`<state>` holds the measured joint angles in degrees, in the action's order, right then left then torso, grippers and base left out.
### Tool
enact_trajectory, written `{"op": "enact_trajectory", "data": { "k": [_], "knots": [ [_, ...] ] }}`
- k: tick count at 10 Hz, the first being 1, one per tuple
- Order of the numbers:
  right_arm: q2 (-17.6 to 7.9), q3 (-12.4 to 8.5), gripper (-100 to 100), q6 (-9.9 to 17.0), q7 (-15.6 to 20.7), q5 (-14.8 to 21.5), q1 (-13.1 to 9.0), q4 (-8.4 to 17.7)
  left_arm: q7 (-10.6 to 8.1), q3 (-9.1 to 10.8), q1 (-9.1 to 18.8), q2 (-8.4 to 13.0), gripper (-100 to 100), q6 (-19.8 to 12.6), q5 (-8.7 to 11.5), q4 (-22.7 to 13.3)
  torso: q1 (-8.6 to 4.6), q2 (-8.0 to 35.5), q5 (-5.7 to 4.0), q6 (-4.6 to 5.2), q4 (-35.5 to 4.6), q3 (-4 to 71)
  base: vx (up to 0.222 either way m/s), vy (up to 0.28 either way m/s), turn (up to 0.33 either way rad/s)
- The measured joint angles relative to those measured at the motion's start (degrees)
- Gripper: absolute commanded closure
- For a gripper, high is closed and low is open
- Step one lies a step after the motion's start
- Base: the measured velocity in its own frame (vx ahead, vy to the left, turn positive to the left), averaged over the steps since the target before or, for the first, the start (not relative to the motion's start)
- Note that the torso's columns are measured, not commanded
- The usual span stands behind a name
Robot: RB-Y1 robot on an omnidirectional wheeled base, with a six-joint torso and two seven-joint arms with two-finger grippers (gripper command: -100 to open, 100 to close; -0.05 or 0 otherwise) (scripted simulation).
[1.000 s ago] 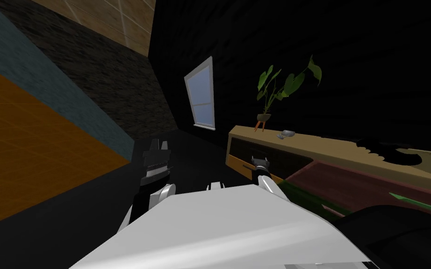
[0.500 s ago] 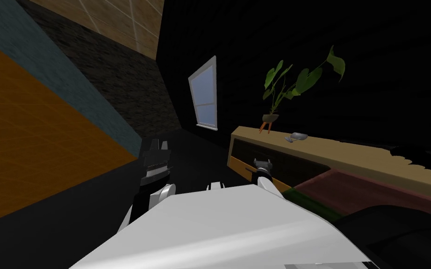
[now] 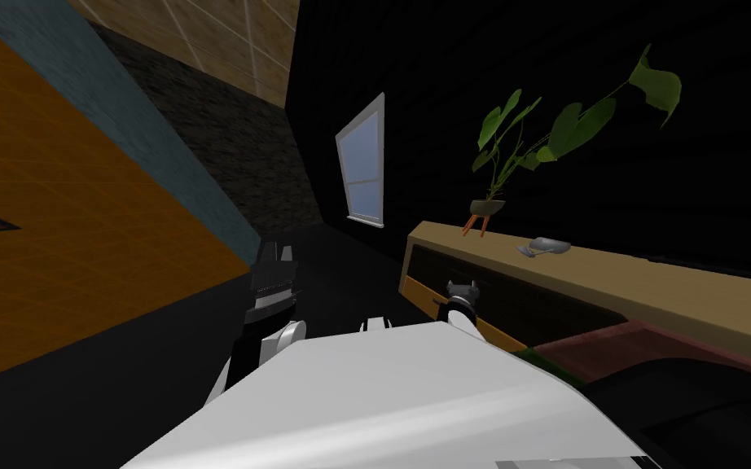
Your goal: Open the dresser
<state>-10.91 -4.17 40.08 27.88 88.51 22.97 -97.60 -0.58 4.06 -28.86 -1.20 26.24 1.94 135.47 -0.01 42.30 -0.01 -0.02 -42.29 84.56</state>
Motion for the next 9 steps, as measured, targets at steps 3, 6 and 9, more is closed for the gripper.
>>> {"op": "enact_trajectory", "data": {
  "k": [3,6,9],
  "knots": [
    [0.3,-0.2,-100,2.4,1.2,4.5,-0.2,2.7,0.00,0.00,0.0,0.0,0,0.0,0.0,0.0,0.01,0.0,0.00,0.03,0.0,0.0,0.029,-0.048,0.112],
    [1.1,-0.2,-100,5.1,2.9,9.1,-0.7,5.7,0.00,0.00,0.0,0.0,0,0.0,0.0,0.0,-0.01,0.0,0.00,0.02,0.0,0.0,0.027,-0.048,0.076],
    [2.1,-0.2,-100,7.8,4.6,13.7,-0.7,8.6,0.00,0.00,0.0,0.0,0,0.0,0.0,0.0,-0.04,0.0,-0.01,0.02,0.0,0.0,0.029,-0.054,0.121]
  ]
}}
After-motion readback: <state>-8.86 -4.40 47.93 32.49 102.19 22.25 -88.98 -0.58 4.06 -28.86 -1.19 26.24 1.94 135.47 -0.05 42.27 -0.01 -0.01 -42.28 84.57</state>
